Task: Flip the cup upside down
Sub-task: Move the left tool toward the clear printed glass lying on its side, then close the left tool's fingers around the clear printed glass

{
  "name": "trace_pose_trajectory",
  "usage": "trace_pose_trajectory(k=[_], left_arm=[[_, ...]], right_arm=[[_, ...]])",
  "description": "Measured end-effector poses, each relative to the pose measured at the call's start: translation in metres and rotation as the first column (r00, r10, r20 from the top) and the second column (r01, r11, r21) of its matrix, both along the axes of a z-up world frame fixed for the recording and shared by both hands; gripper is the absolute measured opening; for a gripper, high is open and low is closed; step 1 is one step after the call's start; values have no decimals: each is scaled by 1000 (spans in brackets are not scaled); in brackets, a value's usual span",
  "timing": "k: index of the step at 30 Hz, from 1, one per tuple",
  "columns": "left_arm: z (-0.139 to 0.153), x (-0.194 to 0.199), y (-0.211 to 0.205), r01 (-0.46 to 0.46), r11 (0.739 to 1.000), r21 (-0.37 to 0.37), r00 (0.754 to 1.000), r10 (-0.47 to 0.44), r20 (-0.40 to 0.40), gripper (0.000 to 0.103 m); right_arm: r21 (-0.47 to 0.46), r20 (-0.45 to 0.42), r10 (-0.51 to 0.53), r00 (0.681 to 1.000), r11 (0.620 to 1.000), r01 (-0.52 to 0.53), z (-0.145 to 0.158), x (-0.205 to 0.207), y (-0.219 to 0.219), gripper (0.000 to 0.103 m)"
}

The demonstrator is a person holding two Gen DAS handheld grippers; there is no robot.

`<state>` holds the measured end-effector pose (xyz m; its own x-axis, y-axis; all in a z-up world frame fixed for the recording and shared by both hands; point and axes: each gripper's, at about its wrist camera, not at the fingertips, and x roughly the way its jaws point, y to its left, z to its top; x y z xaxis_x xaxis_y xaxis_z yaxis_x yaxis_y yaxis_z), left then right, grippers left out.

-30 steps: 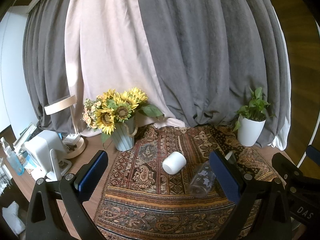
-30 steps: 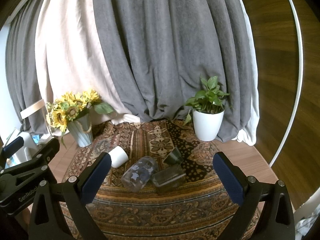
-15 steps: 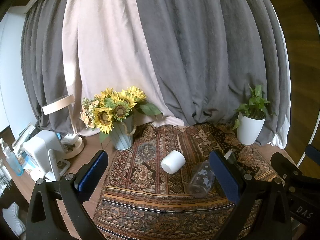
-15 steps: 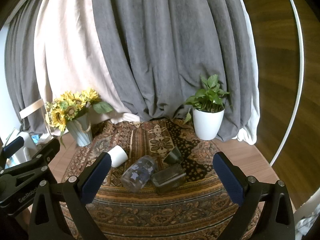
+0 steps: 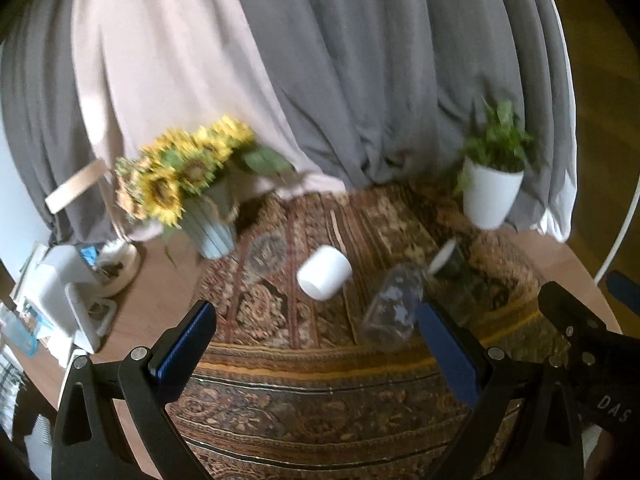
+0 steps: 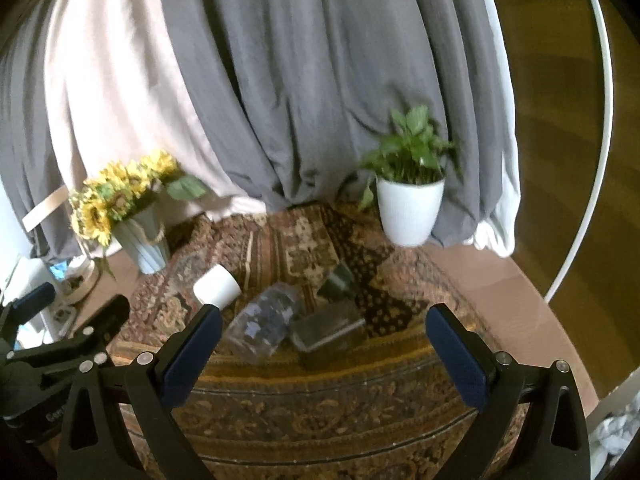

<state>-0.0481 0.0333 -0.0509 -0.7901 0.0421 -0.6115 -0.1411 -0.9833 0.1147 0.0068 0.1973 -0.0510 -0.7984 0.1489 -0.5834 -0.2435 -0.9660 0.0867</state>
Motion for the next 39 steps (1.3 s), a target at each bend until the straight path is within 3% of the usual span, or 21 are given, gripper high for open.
trace_pose_trajectory(k=[6,11,26,32,39], left_arm=[[-24,-26,19,65,997,-44,994,-61,87,103],[-49,-52,33,137,990,-32,977,-130,167,103],[-122,-106,71,314,948,-58,909,-282,308,103],[-141,-121,78,337,939,-71,897,-297,326,97],[-151,-127,84,351,934,-64,891,-312,330,78]], right_arm=[[-52,110,-45,993,997,51,-29,-20,18,102],[-73,186,-97,978,991,113,-51,-34,30,102],[-38,252,-192,948,977,208,-91,-56,47,102],[-40,268,-216,939,971,235,-104,-63,51,102],[-33,287,-234,929,967,254,-111,-63,52,102]])
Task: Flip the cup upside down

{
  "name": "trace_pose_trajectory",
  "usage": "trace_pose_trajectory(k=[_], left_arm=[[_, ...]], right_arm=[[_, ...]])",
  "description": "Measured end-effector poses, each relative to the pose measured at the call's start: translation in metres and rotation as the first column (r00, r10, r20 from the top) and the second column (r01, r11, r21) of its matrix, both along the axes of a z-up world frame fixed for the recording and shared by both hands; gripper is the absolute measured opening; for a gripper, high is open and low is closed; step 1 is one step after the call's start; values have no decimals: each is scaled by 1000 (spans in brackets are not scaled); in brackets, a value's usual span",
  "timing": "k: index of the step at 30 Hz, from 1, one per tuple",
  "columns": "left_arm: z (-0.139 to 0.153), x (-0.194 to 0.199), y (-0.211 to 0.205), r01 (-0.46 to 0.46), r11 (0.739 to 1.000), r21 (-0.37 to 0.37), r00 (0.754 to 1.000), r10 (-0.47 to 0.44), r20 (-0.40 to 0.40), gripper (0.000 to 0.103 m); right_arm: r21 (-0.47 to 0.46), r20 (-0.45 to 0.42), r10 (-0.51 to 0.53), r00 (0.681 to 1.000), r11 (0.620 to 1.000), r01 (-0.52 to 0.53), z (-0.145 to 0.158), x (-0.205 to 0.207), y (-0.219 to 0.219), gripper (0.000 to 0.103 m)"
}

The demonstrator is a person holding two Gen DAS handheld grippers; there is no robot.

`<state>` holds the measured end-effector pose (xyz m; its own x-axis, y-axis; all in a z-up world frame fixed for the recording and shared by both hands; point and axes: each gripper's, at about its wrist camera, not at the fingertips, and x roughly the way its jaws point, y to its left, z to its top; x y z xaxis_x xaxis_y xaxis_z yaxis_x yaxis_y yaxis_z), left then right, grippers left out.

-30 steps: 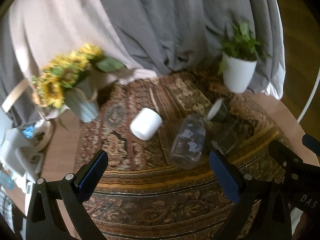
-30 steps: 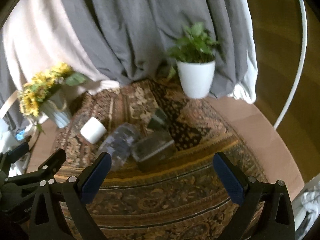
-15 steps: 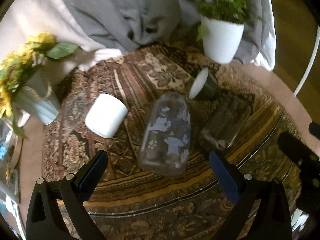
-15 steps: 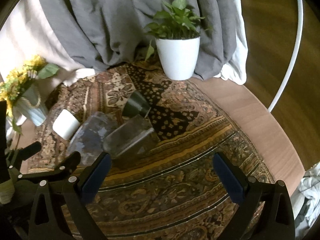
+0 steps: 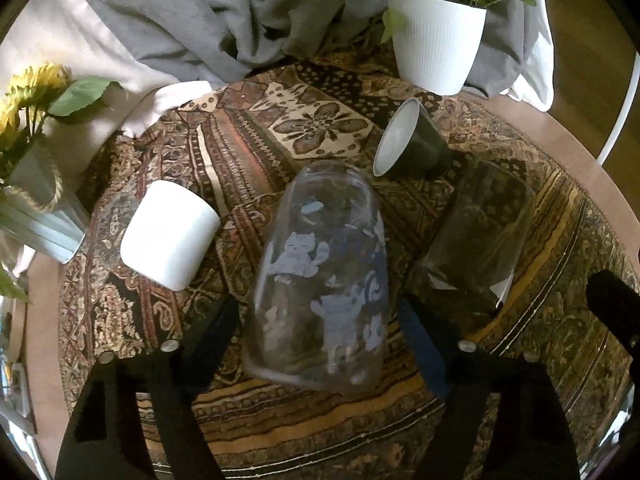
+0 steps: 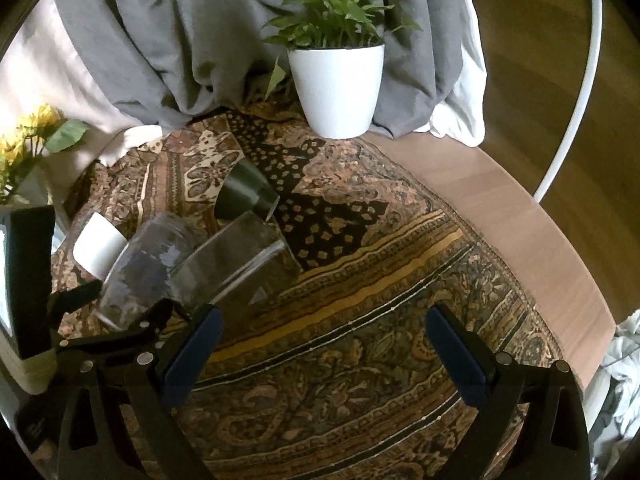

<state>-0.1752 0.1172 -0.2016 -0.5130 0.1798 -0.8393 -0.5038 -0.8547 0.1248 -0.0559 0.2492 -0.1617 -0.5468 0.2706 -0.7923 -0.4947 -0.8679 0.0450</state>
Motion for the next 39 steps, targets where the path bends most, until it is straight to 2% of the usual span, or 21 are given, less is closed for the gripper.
trace_pose_trajectory(k=[2,17,30,39], left_arm=[[-2,-2,1,-4,1000,-2,1000,4,0,74],[4,12,-8,-86,996,39,996,87,-13,73],[17,64,-20,-205,977,61,979,205,9,72],[12,104,-12,-262,963,67,964,257,72,72]], right_arm=[[2,5,2,1000,1000,-2,-1,0,0,102],[43,2,42,999,998,-42,2,4,0,102],[71,-1,132,991,989,-131,9,18,5,102],[95,24,198,980,975,-199,9,34,12,102]])
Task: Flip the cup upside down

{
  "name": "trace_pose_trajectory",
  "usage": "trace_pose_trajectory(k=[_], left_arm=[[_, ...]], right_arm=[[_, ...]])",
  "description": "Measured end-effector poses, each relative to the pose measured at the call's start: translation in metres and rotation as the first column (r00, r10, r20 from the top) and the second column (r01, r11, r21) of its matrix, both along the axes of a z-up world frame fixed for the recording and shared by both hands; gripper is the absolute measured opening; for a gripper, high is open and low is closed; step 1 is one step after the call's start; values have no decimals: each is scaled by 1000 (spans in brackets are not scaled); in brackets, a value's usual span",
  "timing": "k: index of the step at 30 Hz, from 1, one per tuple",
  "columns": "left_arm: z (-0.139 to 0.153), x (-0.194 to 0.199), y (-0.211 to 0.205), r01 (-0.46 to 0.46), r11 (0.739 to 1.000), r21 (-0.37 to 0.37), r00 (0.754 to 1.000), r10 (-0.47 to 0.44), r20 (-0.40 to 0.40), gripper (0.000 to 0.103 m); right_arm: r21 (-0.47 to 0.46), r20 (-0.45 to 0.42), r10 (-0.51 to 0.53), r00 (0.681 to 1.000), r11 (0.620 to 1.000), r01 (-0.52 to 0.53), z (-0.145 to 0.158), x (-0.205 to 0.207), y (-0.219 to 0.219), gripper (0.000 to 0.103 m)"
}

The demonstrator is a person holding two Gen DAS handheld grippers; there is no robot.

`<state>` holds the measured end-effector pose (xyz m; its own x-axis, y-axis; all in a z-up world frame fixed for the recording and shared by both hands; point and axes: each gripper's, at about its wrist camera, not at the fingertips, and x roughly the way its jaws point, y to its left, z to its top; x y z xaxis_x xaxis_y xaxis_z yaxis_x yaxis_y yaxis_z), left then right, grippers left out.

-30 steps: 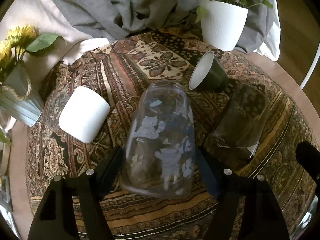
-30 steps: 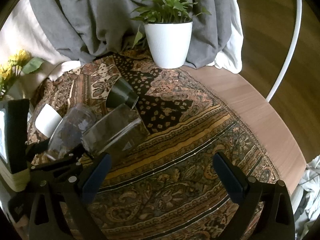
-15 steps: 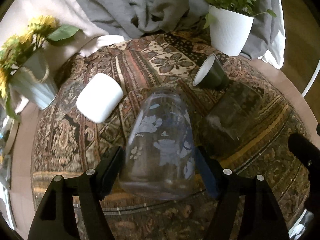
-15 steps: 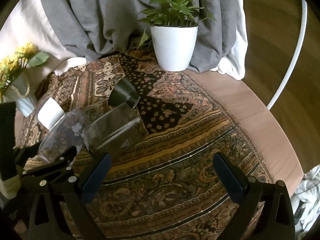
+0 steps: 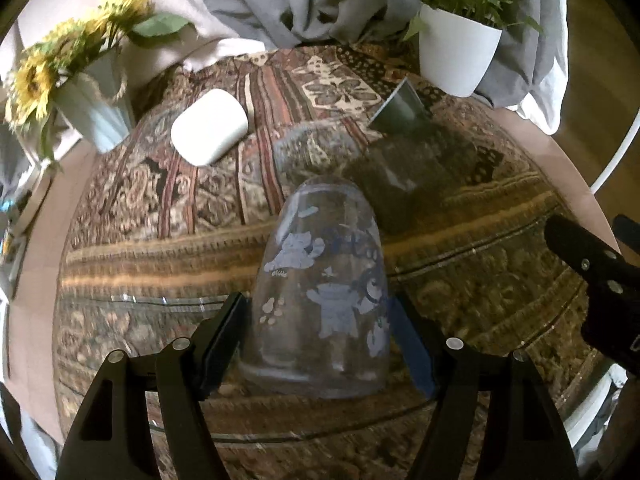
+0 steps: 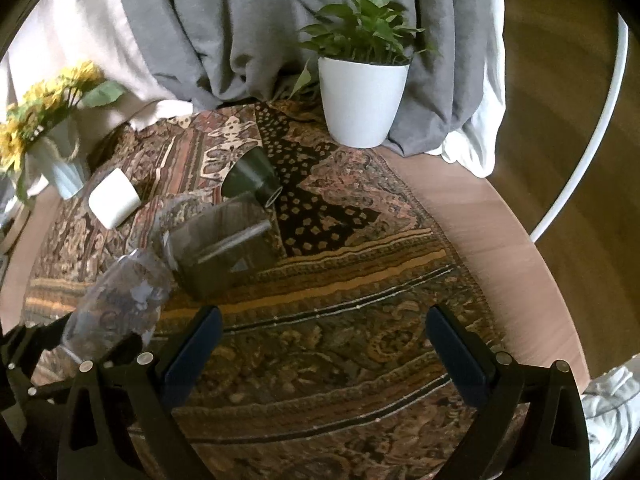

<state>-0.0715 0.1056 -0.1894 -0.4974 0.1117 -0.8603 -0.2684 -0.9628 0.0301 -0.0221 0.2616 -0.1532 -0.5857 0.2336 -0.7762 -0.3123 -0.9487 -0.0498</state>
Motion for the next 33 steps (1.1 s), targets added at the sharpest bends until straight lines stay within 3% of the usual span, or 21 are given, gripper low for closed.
trace_pose_trajectory(k=[7,17,20,27,33], left_arm=[[-7,13,9,-47,998,30,998,46,36,72],[-9,18,16,-86,996,32,996,86,26,73],[-7,20,15,-89,995,51,996,87,33,82],[15,29,7,-83,995,59,996,84,-19,87],[50,32,-26,-152,986,62,981,158,-108,95]], right_arm=[[23,13,24,1000,999,-25,-2,10,9,102],[51,1,45,999,998,-45,2,16,17,102],[52,-7,48,999,997,-48,4,19,17,102],[56,-39,38,999,998,-36,20,27,12,102],[4,-81,33,996,999,-33,41,36,-4,102]])
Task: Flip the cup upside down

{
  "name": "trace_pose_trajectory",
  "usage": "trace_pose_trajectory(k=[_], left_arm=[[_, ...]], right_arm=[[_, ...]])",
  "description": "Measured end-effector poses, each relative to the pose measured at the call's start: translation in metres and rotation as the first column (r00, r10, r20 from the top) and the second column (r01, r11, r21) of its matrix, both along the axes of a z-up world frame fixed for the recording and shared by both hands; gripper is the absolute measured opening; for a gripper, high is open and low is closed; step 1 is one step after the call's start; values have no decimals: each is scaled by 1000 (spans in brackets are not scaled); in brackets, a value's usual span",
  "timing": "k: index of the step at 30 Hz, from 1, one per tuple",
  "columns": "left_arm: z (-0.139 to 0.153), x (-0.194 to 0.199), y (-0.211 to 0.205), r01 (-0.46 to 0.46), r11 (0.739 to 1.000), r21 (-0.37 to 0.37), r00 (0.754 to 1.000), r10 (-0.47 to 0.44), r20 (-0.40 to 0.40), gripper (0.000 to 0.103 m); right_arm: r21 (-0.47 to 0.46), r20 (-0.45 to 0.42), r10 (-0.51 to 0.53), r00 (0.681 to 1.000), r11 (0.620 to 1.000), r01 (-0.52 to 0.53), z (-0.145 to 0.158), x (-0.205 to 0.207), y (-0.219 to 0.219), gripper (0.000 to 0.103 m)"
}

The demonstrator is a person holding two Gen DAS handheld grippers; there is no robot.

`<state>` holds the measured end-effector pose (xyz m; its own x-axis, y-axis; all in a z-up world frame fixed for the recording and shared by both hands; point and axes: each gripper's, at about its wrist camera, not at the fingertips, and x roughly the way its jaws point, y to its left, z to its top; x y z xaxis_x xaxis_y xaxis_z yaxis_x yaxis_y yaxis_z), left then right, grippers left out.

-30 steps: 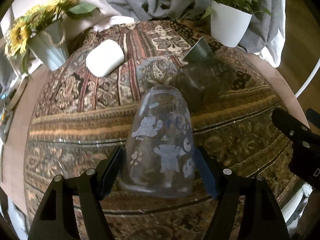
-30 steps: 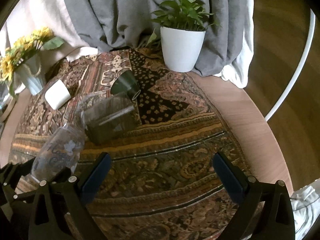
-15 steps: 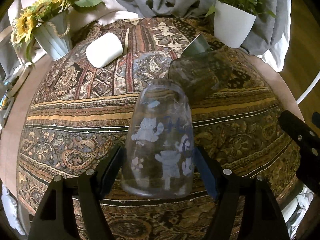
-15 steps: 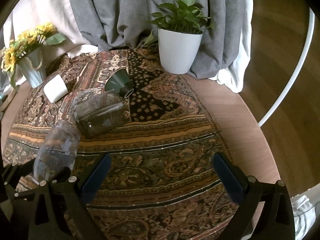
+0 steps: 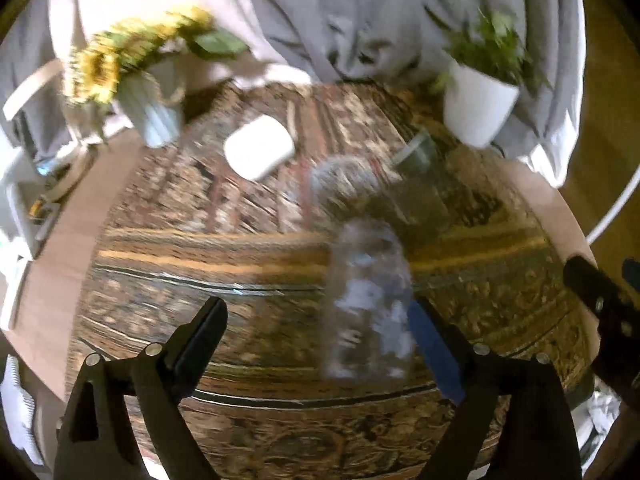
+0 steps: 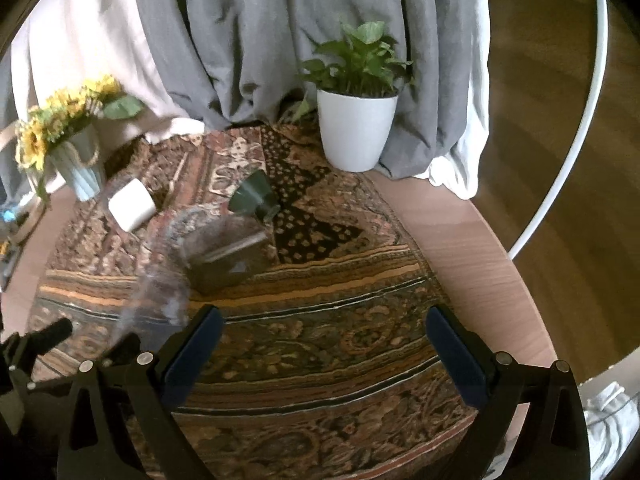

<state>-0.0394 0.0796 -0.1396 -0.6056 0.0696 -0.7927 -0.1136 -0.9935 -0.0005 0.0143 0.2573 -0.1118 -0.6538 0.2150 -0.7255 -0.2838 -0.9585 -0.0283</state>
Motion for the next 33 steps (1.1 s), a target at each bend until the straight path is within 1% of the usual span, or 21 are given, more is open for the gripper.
trace_pose_trajectory(k=[4,5,7,11,16,22,27,33], left_arm=[[17,0,-27,-53,999,-3,997,53,-54,98],[20,0,-34,-65,998,-2,996,64,-63,100],[24,1,-47,-79,997,-5,994,78,-77,100],[26,4,-70,-90,996,-29,992,87,-88,101],[20,4,-95,-85,995,-61,993,79,-86,101],[6,-2,-112,-74,994,-75,996,71,-47,101],[-8,-8,-119,-60,995,-85,998,59,-11,101],[-22,-12,-120,-39,995,-96,999,42,25,101]], right_arm=[[-36,-3,8,1000,999,-8,4,1,-20,102],[-45,1,13,1000,999,-13,4,1,-26,102],[-63,11,20,1000,998,-19,2,-1,-35,102],[-99,36,31,999,995,-27,-6,-2,-56,102],[-134,86,50,995,990,-38,-24,-6,-85,102],[-163,130,54,990,986,-32,-43,-12,-108,102],[-177,155,26,988,984,2,-57,-20,-113,102],[-166,187,15,982,986,17,-72,-29,-119,102]])
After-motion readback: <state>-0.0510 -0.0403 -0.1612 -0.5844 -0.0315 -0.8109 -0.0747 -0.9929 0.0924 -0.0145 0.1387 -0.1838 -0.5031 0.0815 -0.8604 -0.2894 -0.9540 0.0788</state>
